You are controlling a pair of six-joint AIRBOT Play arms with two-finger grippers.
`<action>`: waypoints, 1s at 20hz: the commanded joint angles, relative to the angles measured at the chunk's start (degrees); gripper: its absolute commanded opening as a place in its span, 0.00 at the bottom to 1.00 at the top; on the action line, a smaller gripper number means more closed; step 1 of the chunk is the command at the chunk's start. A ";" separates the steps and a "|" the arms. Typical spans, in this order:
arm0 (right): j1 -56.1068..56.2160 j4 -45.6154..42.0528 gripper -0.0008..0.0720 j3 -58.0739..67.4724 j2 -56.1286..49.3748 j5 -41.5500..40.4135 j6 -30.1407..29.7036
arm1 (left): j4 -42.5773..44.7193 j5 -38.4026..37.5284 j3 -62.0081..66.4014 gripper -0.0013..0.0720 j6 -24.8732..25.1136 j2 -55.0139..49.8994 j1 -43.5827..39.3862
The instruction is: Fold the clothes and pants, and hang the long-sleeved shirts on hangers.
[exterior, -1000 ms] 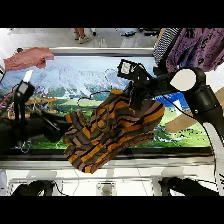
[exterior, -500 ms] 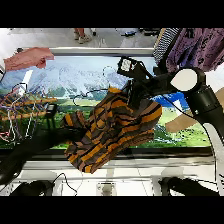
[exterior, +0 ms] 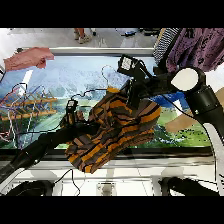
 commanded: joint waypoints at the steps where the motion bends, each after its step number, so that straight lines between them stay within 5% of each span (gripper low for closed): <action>1: -0.04 0.59 0.04 0.02 0.04 0.07 0.02 | -0.02 -1.99 0.52 0.67 0.09 -1.16 -0.44; 13: -0.04 0.55 0.04 0.02 0.04 1.22 -0.04 | 0.07 -2.62 0.52 0.66 -5.53 -1.68 -0.50; 14: -0.02 0.55 0.04 0.02 0.04 1.22 -0.04 | 0.07 -2.64 0.52 0.61 -5.66 -3.28 -0.50; 17: -0.04 0.50 0.04 0.02 0.04 1.57 -0.04 | 1.01 -2.67 0.52 0.08 -5.44 -6.43 -0.48; 20: -0.04 0.44 0.04 0.02 0.07 3.76 -0.55 | 2.67 -2.62 0.52 0.05 -5.42 -5.51 1.36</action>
